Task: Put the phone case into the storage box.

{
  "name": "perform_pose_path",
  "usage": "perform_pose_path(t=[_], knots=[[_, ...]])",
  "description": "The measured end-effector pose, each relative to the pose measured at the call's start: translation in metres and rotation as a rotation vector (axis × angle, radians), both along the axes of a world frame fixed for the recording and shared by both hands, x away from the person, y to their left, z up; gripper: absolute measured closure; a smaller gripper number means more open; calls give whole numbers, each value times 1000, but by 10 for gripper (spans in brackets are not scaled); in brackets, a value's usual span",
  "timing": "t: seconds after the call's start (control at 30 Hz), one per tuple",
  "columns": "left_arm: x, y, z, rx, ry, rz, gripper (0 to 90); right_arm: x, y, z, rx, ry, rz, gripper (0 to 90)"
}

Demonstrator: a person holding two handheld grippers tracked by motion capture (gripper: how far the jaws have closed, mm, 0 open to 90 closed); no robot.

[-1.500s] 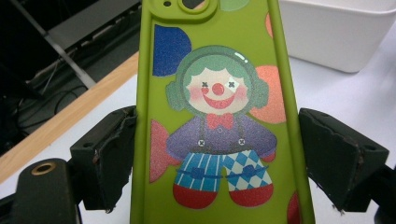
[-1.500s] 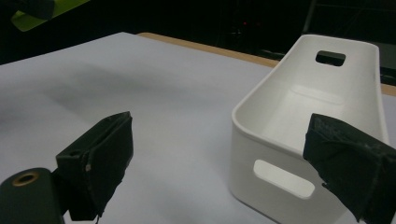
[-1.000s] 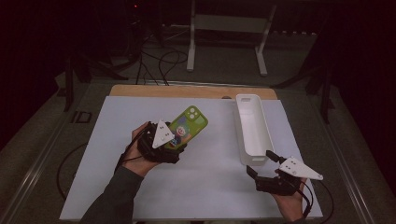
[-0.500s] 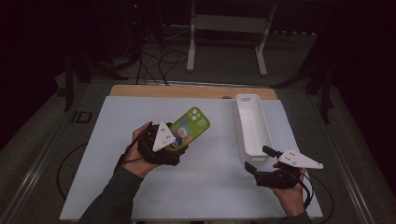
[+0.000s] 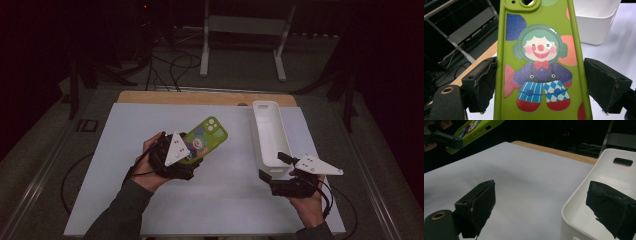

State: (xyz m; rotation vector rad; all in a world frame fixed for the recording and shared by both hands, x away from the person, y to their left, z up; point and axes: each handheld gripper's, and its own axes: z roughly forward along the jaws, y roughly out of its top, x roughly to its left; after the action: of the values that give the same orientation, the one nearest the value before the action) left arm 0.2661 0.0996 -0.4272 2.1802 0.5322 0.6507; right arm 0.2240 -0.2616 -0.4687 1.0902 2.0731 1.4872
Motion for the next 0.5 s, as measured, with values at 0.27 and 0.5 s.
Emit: perform_pose_path(t=[0.27, 0.5], knots=[[-1, -1, 0, 2, -8, -5, 158, 6, 5, 6, 7, -1, 19, 88], [-2, -3, 0, 7, -15, -13, 158, 9, 10, 9, -2, -6, 24, 87]])
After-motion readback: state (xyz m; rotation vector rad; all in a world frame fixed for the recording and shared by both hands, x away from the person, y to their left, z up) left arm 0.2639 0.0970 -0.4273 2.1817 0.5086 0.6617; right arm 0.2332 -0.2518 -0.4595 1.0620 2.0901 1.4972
